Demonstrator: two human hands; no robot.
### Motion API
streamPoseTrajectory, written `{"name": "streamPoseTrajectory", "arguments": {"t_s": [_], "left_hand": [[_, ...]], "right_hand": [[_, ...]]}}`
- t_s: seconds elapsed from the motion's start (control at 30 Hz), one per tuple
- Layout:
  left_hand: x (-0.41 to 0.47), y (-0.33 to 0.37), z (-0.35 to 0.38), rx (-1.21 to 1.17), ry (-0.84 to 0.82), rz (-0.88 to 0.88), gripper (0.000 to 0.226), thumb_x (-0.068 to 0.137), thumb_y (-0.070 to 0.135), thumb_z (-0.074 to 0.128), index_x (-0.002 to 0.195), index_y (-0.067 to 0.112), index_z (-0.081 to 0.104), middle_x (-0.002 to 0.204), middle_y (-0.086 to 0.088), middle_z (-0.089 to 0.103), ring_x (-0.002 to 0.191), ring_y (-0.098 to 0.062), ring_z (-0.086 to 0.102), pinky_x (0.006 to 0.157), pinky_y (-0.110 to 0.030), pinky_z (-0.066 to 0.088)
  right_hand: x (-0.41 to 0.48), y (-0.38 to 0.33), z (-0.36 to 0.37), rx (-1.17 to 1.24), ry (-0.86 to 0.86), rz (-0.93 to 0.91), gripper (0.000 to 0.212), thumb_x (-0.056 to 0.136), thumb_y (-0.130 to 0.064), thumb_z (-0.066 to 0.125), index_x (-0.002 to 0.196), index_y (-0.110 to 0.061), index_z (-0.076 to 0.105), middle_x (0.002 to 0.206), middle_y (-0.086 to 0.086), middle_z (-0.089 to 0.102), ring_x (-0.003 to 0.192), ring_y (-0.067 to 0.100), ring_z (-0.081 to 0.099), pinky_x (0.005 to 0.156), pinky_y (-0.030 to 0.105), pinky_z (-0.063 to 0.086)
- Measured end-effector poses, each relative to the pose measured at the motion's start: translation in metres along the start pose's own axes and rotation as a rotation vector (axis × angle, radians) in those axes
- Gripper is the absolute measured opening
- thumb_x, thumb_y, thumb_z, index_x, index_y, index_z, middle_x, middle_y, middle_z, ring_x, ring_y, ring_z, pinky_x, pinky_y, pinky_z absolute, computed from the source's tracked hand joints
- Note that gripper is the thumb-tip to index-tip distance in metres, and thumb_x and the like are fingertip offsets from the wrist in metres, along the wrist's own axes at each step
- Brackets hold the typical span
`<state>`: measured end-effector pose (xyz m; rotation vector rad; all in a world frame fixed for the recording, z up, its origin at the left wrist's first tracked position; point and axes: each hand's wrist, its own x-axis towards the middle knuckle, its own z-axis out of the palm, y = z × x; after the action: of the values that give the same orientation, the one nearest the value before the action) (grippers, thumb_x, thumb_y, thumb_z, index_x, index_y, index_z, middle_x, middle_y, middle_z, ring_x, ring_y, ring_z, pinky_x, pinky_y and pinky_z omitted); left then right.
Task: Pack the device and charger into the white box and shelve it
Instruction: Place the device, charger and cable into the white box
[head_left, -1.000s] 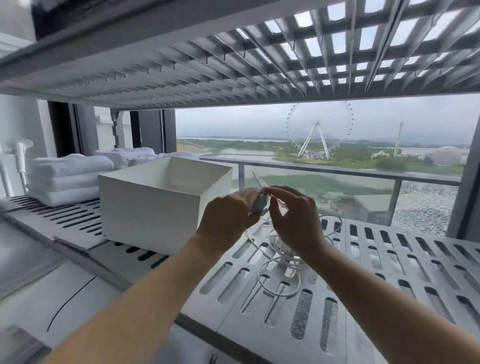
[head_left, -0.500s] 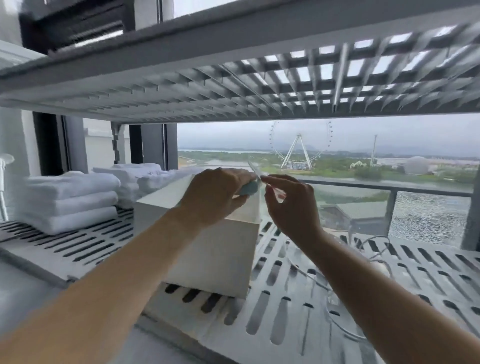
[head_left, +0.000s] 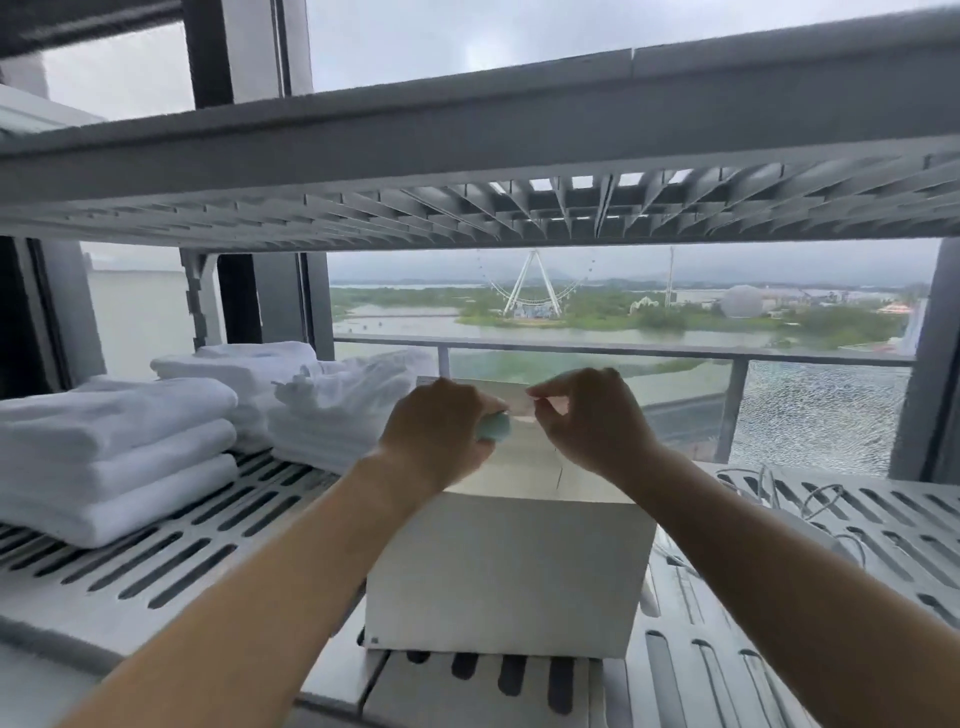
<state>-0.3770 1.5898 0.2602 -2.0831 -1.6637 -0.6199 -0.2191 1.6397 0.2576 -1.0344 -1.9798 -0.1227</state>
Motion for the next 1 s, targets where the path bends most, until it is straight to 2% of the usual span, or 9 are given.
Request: {"name": "streamPoseTrajectory", "arguments": {"t_s": [0.07,0.17,0.33,0.53,0.63,0.7,0.77,0.87,1.0], "left_hand": [[-0.002,-0.002,0.005,0.008,-0.05,-0.028,0.019,0.08,0.023,0.057,0.097,0.028,0.064,0.093,0.001,0.07,0.09,-0.024,0.063,0.079,-0.034,0.052],[-0.007,-0.006,0.013,-0.057,-0.164,-0.077,0.028,0.078,0.024,0.06,0.103,0.033,0.067,0.1,0.004,0.071,0.097,-0.021,0.063,0.086,-0.034,0.051],[-0.009,-0.011,0.017,-0.123,-0.266,-0.13,0.031,0.072,0.024,0.063,0.101,0.034,0.069,0.104,0.005,0.071,0.1,-0.019,0.061,0.089,-0.029,0.049],[-0.01,-0.007,0.012,-0.154,-0.331,-0.162,0.032,0.071,0.024,0.066,0.102,0.03,0.069,0.111,0.004,0.067,0.106,-0.016,0.058,0.092,-0.023,0.046],[-0.007,-0.008,0.01,-0.157,-0.58,-0.135,0.033,0.077,0.014,0.068,0.109,0.022,0.068,0.121,-0.003,0.062,0.111,-0.018,0.057,0.086,-0.015,0.039],[-0.007,-0.009,0.01,-0.178,-0.655,-0.12,0.034,0.079,0.012,0.067,0.112,0.02,0.067,0.124,-0.005,0.062,0.112,-0.019,0.057,0.085,-0.015,0.039],[-0.007,-0.01,0.012,-0.197,-0.595,-0.128,0.036,0.079,0.017,0.069,0.114,0.021,0.066,0.122,-0.003,0.064,0.11,-0.016,0.058,0.085,-0.013,0.04],[-0.007,-0.01,0.011,-0.186,-0.402,-0.098,0.038,0.076,0.033,0.072,0.113,0.025,0.066,0.119,0.006,0.065,0.104,-0.011,0.059,0.083,-0.012,0.037],[-0.005,-0.002,0.006,-0.212,-0.093,-0.013,0.034,0.079,0.044,0.067,0.109,0.028,0.066,0.116,0.008,0.067,0.103,-0.009,0.06,0.092,-0.019,0.036]], "right_hand": [[0.0,-0.001,0.003,-0.012,-0.038,0.02,0.02,0.083,-0.018,0.059,0.096,-0.02,0.074,0.101,0.001,0.072,0.094,0.017,0.067,0.087,0.02,0.044],[-0.007,0.002,0.011,0.0,-0.145,0.082,0.02,0.081,-0.015,0.059,0.094,-0.019,0.074,0.099,0.002,0.073,0.084,0.017,0.068,0.083,0.021,0.049],[-0.01,0.005,0.025,-0.049,-0.43,0.139,0.022,0.075,-0.009,0.053,0.08,-0.01,0.074,0.079,0.01,0.073,0.076,0.022,0.066,0.066,0.029,0.054],[-0.013,0.006,0.022,-0.102,-0.534,0.122,0.022,0.078,-0.012,0.055,0.084,-0.015,0.076,0.087,0.002,0.074,0.086,0.017,0.064,0.073,0.019,0.049],[-0.014,0.002,0.018,-0.134,-0.817,0.102,0.017,0.078,-0.019,0.062,0.087,-0.011,0.074,0.082,0.004,0.07,0.076,0.016,0.06,0.052,0.014,0.043],[-0.014,0.0,0.017,-0.127,-0.908,0.101,0.018,0.078,-0.02,0.065,0.093,-0.015,0.074,0.08,0.001,0.066,0.076,0.013,0.059,0.042,0.007,0.035],[-0.013,0.0,0.016,-0.108,-0.81,0.082,0.02,0.078,-0.023,0.067,0.097,-0.016,0.073,0.091,0.0,0.071,0.087,0.013,0.063,0.054,0.008,0.037],[-0.014,0.002,0.014,-0.118,-0.542,0.031,0.025,0.079,-0.03,0.069,0.1,-0.018,0.071,0.104,-0.003,0.071,0.099,0.012,0.062,0.078,0.014,0.038],[-0.016,0.009,-0.001,-0.083,-0.213,0.008,0.021,0.08,-0.029,0.068,0.098,-0.019,0.071,0.1,-0.004,0.072,0.091,0.011,0.064,0.081,0.017,0.04]]}}
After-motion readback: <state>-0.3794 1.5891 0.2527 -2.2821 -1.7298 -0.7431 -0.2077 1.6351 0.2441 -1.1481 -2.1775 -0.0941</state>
